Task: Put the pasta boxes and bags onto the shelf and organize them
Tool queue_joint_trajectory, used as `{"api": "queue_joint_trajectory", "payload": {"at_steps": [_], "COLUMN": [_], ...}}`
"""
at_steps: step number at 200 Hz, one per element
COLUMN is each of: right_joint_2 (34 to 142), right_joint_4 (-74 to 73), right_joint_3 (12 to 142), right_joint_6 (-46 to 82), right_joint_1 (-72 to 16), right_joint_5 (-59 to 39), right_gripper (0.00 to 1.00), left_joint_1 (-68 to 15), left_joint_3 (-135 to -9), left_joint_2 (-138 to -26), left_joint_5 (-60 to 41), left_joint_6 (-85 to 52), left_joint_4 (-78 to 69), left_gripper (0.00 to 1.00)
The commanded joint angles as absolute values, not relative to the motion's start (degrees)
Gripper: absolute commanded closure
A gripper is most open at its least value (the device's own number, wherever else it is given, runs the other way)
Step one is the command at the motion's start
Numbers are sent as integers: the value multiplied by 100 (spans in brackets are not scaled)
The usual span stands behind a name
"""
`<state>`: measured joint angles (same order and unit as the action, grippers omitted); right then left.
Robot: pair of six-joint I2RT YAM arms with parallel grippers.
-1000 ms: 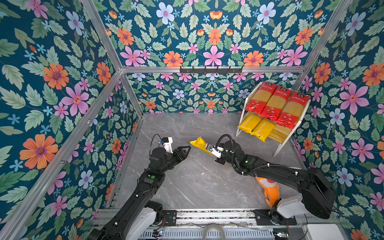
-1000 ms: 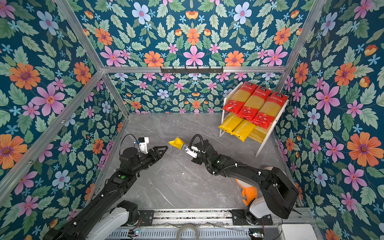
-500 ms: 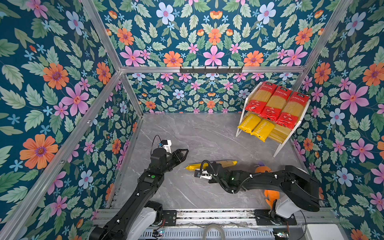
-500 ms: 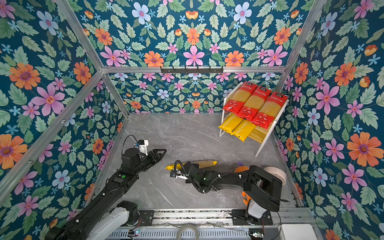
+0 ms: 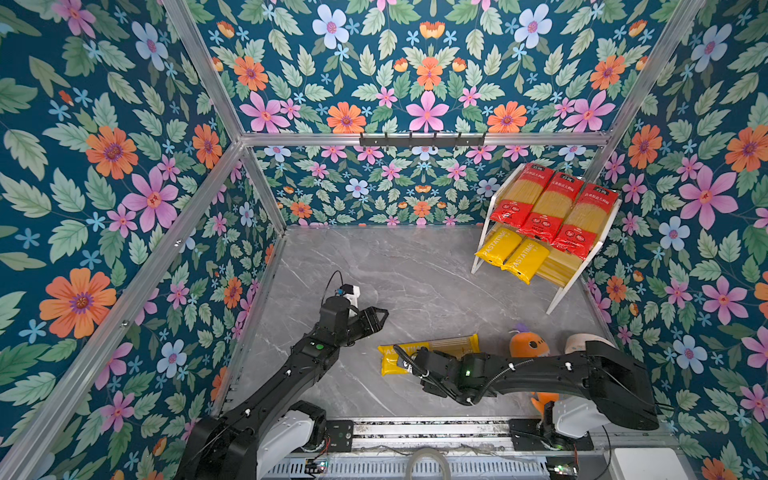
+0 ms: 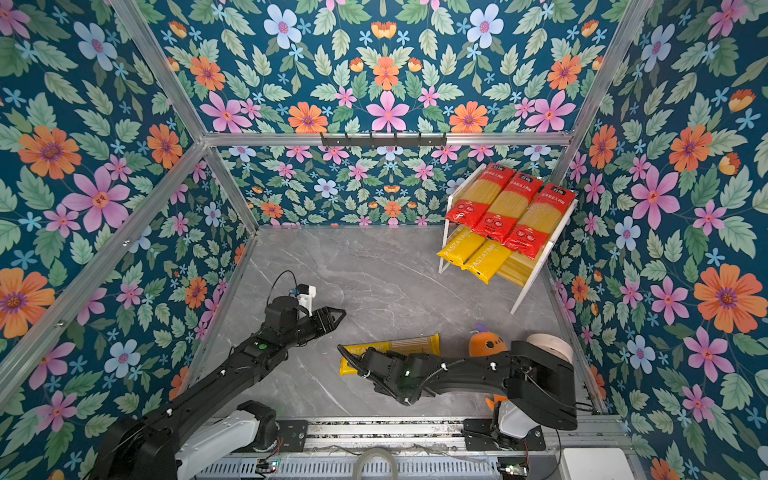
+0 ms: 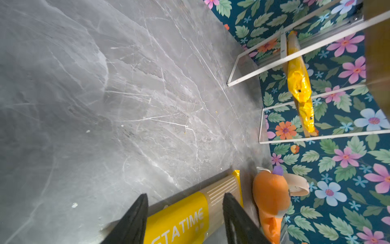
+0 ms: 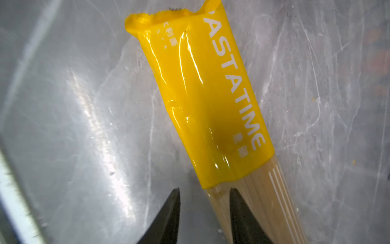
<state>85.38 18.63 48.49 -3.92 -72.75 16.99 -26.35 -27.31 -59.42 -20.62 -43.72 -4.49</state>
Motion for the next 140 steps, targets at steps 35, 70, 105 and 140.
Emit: {"api": "queue_joint_trajectory", "payload": {"at_steps": [35,70,105,140], "right_joint_2": [8169,7996,7808,8154], "right_joint_4": [2776,2222,1694,1290], "right_joint_3": [4803,4074,3653,3756], "right_joint_6": [3248,4588,4824,4403], "right_joint_1": [-6947,-6682,-6029,-4848], "right_joint_5": [921,386,245,-218], "right_gripper": [61,65,67,67], "left_joint_1": [-3385,-3686,-3904,-4081], "left_joint_3": [-3081,-2934,-2523,-2144], "left_joint_2": [-7081,-7564,-7700,-7470], "left_joint_5": [-1582,-1494,-1481,-1344], "left_joint_6": [-3861,-3905,-4109,-4345], "left_joint_4": [-823,-1107,-1407,-1546], "left_gripper": [42,43,44,44]}}
